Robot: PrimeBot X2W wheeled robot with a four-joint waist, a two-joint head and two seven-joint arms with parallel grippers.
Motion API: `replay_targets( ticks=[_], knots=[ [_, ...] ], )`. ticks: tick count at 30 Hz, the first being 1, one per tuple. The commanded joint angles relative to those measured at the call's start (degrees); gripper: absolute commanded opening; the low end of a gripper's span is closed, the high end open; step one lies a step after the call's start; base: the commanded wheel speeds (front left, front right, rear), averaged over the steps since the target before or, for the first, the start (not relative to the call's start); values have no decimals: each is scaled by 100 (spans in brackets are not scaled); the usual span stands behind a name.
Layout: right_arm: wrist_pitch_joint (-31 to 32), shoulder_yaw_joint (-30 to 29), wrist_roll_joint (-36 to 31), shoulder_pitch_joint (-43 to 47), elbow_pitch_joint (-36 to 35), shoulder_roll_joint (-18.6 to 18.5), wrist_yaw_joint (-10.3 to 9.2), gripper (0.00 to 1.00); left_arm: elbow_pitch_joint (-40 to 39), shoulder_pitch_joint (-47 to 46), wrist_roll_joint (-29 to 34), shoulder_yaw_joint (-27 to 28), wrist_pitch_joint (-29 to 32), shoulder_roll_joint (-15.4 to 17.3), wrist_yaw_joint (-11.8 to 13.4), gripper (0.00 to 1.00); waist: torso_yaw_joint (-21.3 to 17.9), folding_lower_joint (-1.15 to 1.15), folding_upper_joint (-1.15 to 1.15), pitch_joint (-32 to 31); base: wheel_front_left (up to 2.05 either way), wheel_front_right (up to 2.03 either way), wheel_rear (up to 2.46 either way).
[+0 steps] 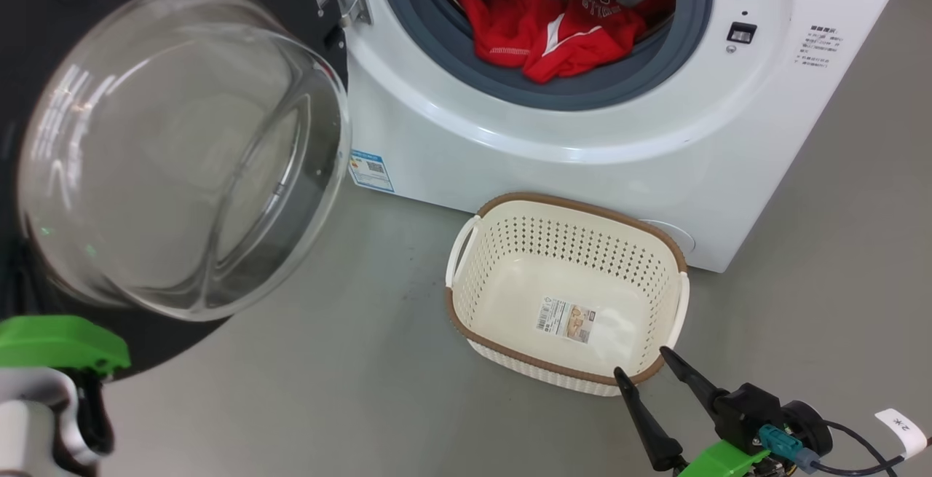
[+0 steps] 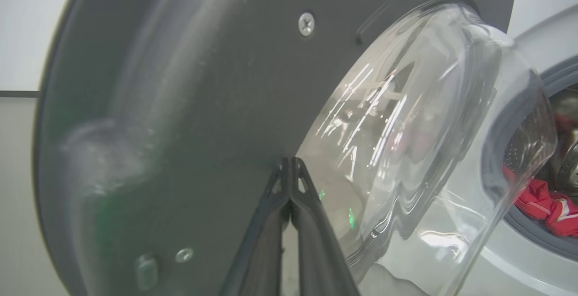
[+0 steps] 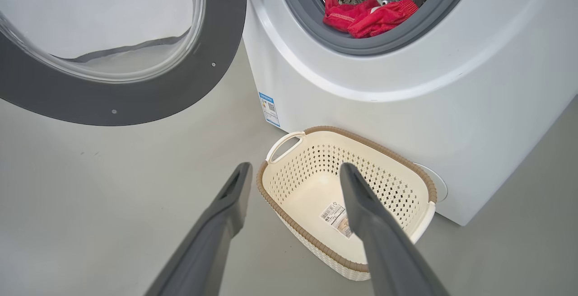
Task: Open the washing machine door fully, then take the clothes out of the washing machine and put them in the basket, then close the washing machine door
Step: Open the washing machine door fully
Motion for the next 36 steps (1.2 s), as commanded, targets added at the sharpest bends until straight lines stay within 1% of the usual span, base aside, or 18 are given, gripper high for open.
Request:
replay_targets(
  ticks=[1, 5, 9, 12, 15, 16, 17, 18, 19, 20, 26, 27, 28, 29, 31, 33, 36],
  knots=[
    [-37, 154, 9, -180, -125, -63, 2, 100, 21, -298, 0, 290, -48, 415, -16, 0, -13, 0, -1, 27, 0, 0, 0],
    [-37, 200, 22, -203, -125, -97, 2, 100, 410, -529, 47, 285, -74, 510, -45, 0, -46, 0, -1, 58, 0, 0, 0],
    [-37, 242, 46, -199, -107, -95, 2, 100, 675, -648, 52, 320, -101, 524, -86, 0, -74, 0, -1, 41, 0, 0, 0],
    [-37, 256, 69, -179, -82, -73, 2, 100, 750, -640, 66, 361, -116, 471, -82, 0, -81, 0, -1, 0, 0, 0, 0],
    [-37, 274, 91, -162, -46, -32, 2, 100, 670, -557, 118, 451, -124, 433, -27, 1, -100, 0, -1, -78, 0, 0, 0],
    [-37, 274, 99, -155, -41, -16, 2, 100, 591, -519, 158, 494, -125, 431, -4, 21, -107, 0, -1, -109, 0, 0, 0],
    [-37, 274, 99, -155, -41, -16, 2, 100, 591, -519, 158, 494, -125, 431, -4, 21, -107, 0, -1, -109, 0, 0, 0],
    [-37, 273, 105, -147, -44, 1, 2, 100, 483, -467, 215, 533, -125, 426, 20, 44, -114, 0, -1, -138, 0, 0, 0],
    [-37, 265, 111, -141, -49, 15, 2, 100, 359, -404, 275, 560, -126, 404, 39, 92, -117, 0, -1, -161, 0, 0, 0],
    [-37, 258, 117, -132, -47, 29, 2, 100, 239, -331, 335, 578, -126, 373, 64, 100, -115, 0, -1, -194, 0, 0, 0],
    [-37, 228, 187, -44, -31, 113, 2, 100, -522, 153, 737, 471, -127, 242, 243, 100, -123, 0, -1, -428, 0, 0, 0],
    [-37, 192, 205, -1, -44, 136, 2, 100, -805, 307, 815, 407, -127, 209, 279, 100, -149, 0, -1, -514, 0, 0, 0],
    [-37, 192, 205, -1, -44, 136, 2, 100, -805, 307, 815, 407, -127, 209, 279, 100, -149, 0, -1, -514, 0, 0, 0],
    [-37, 132, 213, 46, -67, 161, 2, 100, -1141, 486, 911, 330, -82, 188, 352, 100, -200, 0, -1, -604, 0, 0, 0],
    [-37, 63, 215, 84, -96, 186, 2, 100, -1525, 665, 1013, 237, 19, 181, 420, 100, -268, 0, -1, -688, 0, 0, 0],
    [-37, -23, 214, 118, -135, 209, 2, 100, -1948, 833, 1081, 134, 157, 166, 446, 100, -353, 0, -1, -773, 0, 0, 0],
    [-37, -132, 201, 161, -194, 239, 2, 100, -2539, 1056, 1123, -27, 362, 160, 396, 100, -520, 0, -1, -884, 0, 0, 0]
  ],
)
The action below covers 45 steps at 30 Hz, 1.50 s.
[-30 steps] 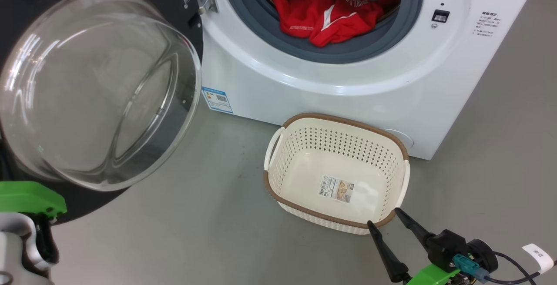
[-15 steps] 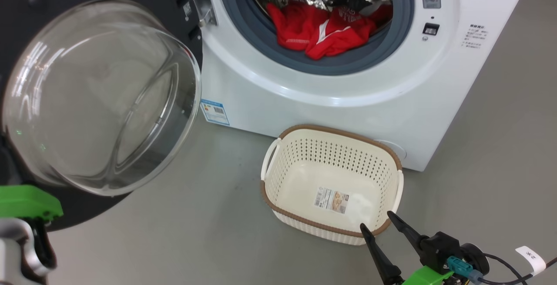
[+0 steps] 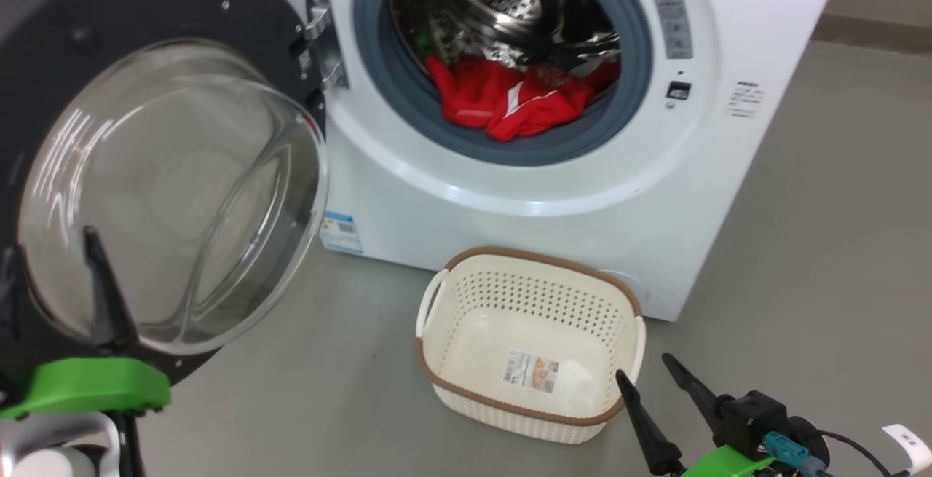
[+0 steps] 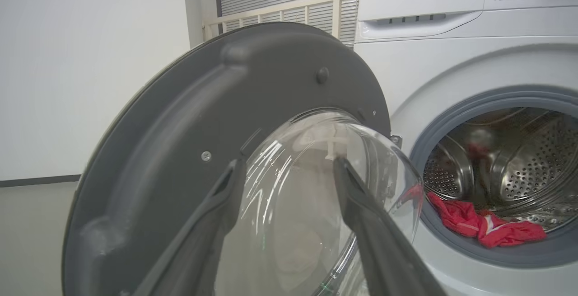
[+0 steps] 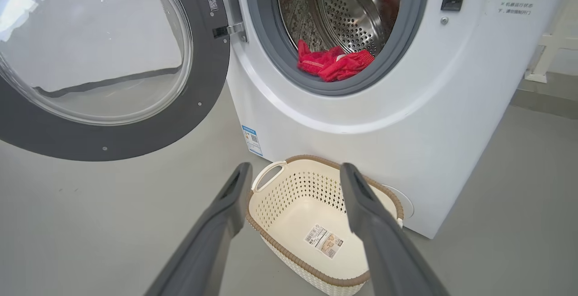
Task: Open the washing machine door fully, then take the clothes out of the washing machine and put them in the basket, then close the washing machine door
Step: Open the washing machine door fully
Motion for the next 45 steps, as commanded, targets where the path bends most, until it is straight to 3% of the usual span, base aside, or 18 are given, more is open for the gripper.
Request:
replay_targets(
  ticks=[1, 11, 17, 23, 31, 45],
  knots=[
    [-37, 47, 40, -2, -182, 1, 2, 100, -387, -19, 8, 142, 80, 165, -55, 100, -241, 0, 0, -169, 0, 0, 0],
    [-37, -323, -14, -84, -342, 41, 2, 100, -1270, 345, -445, -333, 309, -200, -491, 100, -987, 0, 0, -238, 0, 0, 0],
    [-37, -487, -31, -168, -389, 47, 2, 100, -1087, 412, -733, -530, 298, -320, -812, 100, -1464, 0, 0, -209, 0, 0, 0],
    [-37, -562, -39, -220, -387, 51, 2, 100, -920, 479, -757, -679, 219, -373, -920, 100, -1848, 0, 0, -212, 0, 0, 0],
    [-37, -649, -138, -246, -543, 52, 2, 100, -640, 616, -729, -783, 68, -387, -983, 100, -2138, 0, 0, -229, 0, 0, 0],
    [-37, -879, -386, -3, -1153, -110, 2, 100, -136, 1221, -537, -892, -381, -348, -1198, 100, -2288, 0, 0, -383, 0, 0, 0]
  ],
)
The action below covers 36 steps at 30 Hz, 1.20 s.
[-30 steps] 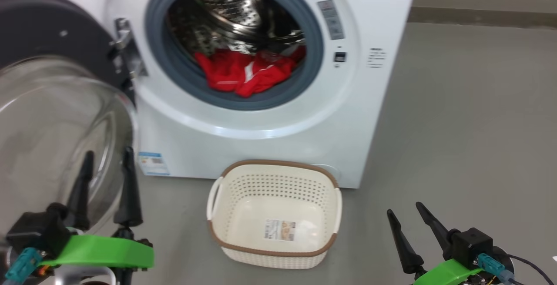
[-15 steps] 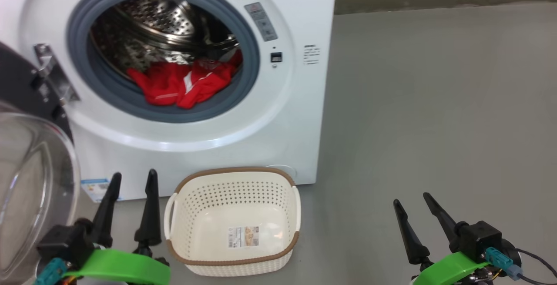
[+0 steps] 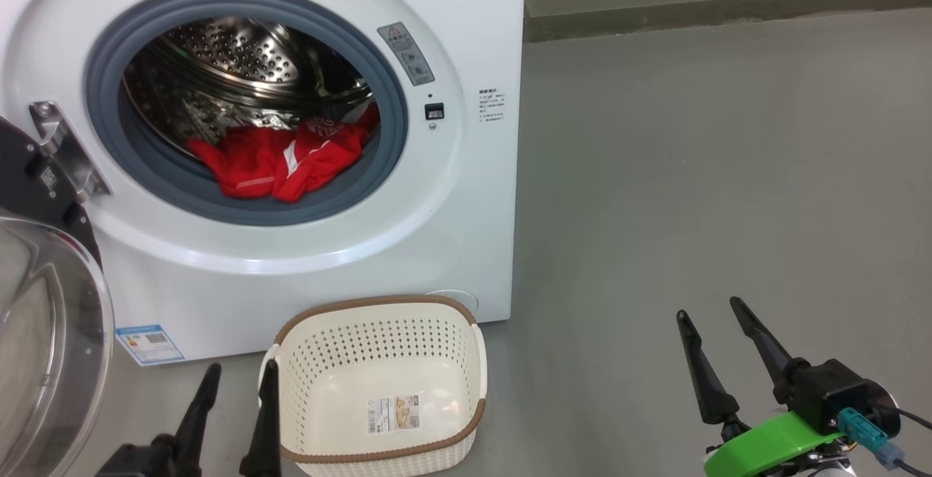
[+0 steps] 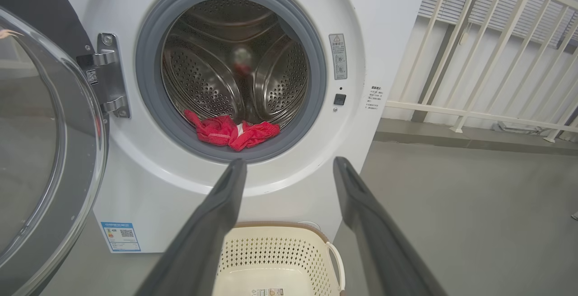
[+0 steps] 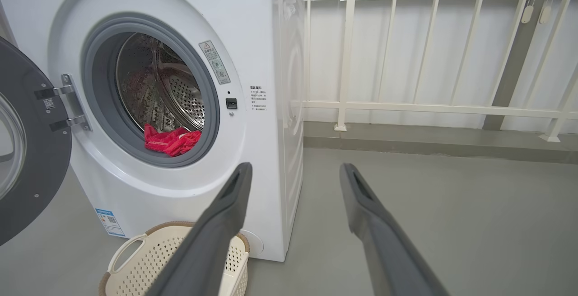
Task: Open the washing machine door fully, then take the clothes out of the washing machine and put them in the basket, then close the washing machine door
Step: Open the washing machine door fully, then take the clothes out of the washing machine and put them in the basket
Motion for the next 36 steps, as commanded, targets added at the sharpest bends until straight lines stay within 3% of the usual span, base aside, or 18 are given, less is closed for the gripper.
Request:
replay_targets(
  ticks=[1, 8, 22, 36],
  knots=[
    [-37, 79, -82, -78, -193, -92, 2, 100, -109, -100, 66, 189, -90, 88, -64, 100, -1, 0, 0, -16, 0, 0, 0],
    [-37, 24, -108, 53, -346, -146, 2, 100, 39, 76, 379, 259, -151, 78, -96, 100, -4, 0, 0, -19, 0, 0, 0],
    [-37, -151, -108, 175, -414, -138, 2, 100, -19, 321, 862, 772, -156, -259, -366, 100, -27, 0, 0, -31, 0, 0, 0],
    [-37, -216, -118, 237, -371, -123, 2, 100, -28, 314, 859, 1050, -156, -497, -596, 100, 3, 0, 0, -43, 0, 0, 0]
  ],
)
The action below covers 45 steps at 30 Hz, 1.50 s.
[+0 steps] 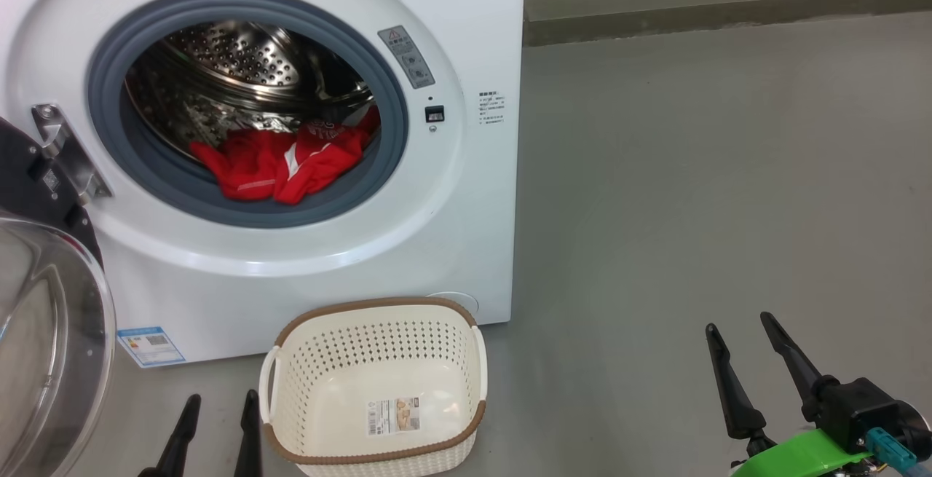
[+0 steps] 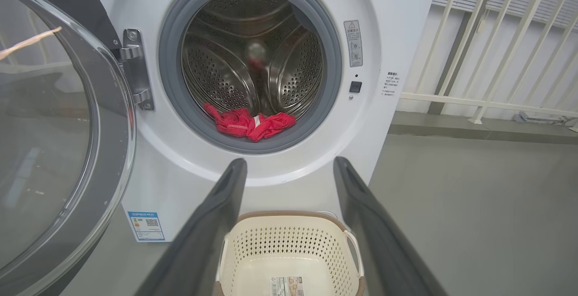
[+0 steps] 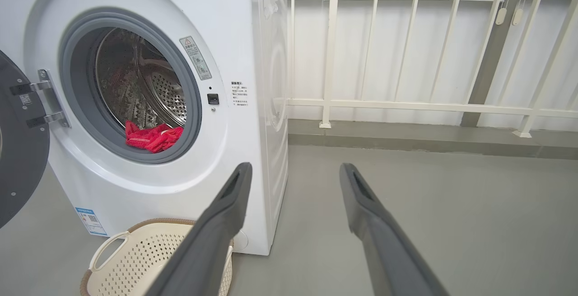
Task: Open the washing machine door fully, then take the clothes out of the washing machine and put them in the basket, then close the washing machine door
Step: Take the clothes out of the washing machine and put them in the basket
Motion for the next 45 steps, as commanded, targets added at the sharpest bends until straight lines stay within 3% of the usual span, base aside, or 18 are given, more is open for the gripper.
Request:
replay_targets(
  ticks=[1, 14, 32, 45],
  knots=[
    [-37, 91, -30, -113, -129, -69, 2, 100, -172, -122, 1, 233, -70, 38, -39, 100, 8, 0, 0, 4, 0, 0, 0],
    [-37, 91, -51, -109, -111, -103, 2, 100, 112, -196, 362, 344, -70, 3, 184, 100, 44, 0, 0, 23, 38, -40, 2],
    [-37, 162, -14, -110, -60, -219, 2, 100, 21, -215, 314, 425, -70, -89, -76, 100, 86, 0, 0, 24, 166, -165, 0],
    [-37, 148, -11, -127, -88, -205, 2, 100, -147, -196, 352, 463, -70, -139, -113, 100, 110, 0, 0, 110, 32, -32, 0]
  ],
)
